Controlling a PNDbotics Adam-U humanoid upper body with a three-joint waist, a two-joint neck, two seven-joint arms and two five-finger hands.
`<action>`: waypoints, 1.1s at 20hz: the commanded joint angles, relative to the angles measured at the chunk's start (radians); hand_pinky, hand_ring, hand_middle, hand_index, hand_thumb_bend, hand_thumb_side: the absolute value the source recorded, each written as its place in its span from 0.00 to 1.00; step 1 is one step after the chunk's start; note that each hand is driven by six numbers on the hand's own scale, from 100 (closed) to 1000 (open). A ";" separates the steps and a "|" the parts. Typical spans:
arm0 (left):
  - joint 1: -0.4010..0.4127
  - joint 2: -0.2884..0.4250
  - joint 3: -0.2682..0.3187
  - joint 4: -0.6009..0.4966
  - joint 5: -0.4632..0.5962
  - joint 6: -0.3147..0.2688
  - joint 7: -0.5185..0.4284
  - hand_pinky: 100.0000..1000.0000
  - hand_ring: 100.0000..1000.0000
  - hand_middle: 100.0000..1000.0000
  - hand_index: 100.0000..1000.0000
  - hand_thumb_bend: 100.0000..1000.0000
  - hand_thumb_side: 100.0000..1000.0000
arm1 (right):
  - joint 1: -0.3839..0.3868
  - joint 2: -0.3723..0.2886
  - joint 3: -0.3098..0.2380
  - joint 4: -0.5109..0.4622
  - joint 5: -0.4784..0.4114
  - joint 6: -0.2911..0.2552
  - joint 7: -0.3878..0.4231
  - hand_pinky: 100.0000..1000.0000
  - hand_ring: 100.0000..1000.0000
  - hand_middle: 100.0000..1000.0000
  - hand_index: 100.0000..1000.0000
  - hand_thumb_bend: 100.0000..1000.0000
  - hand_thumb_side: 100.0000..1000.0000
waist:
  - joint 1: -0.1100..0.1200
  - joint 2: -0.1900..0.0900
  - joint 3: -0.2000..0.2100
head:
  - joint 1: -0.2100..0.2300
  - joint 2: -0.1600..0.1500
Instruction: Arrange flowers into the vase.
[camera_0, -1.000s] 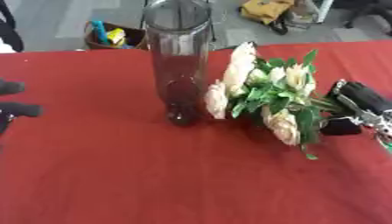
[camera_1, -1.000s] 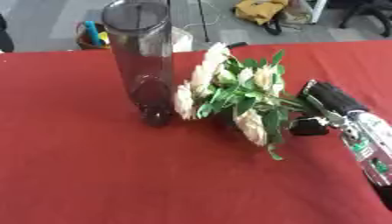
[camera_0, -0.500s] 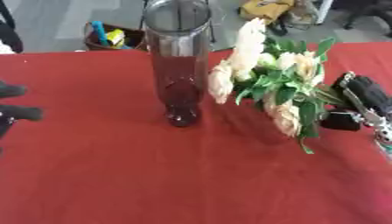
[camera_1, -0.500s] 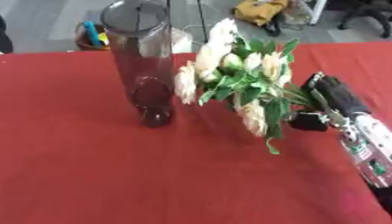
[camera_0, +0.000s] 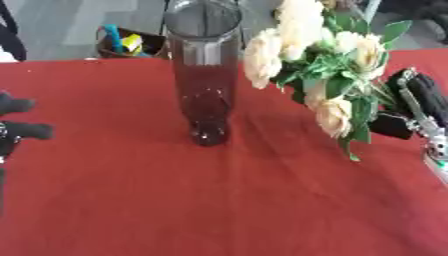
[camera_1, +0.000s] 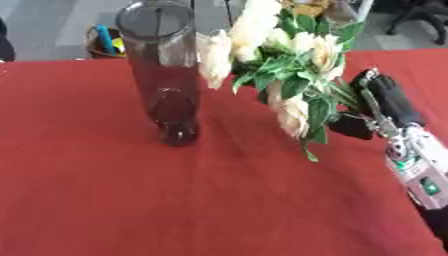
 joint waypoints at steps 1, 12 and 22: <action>-0.008 0.008 -0.007 -0.018 -0.006 0.000 -0.005 0.69 0.55 0.70 0.83 0.01 1.00 | -0.028 -0.020 -0.017 -0.032 -0.062 0.010 -0.023 0.00 0.00 0.00 0.00 0.21 0.50 | -0.005 -0.025 0.002 | 0.004 -0.008; -0.008 0.011 -0.009 -0.018 0.003 0.000 -0.007 0.69 0.55 0.70 0.83 0.01 1.00 | -0.154 0.001 -0.010 -0.163 -0.246 0.189 -0.067 0.00 0.00 0.00 0.00 0.23 0.47 | -0.014 -0.039 0.016 | 0.028 0.016; -0.004 0.012 -0.010 -0.018 0.007 0.006 -0.010 0.69 0.55 0.70 0.83 0.01 1.00 | -0.274 0.057 -0.006 -0.225 -0.380 0.291 -0.121 0.00 0.00 0.00 0.00 0.22 0.46 | -0.023 -0.049 0.017 | 0.040 0.013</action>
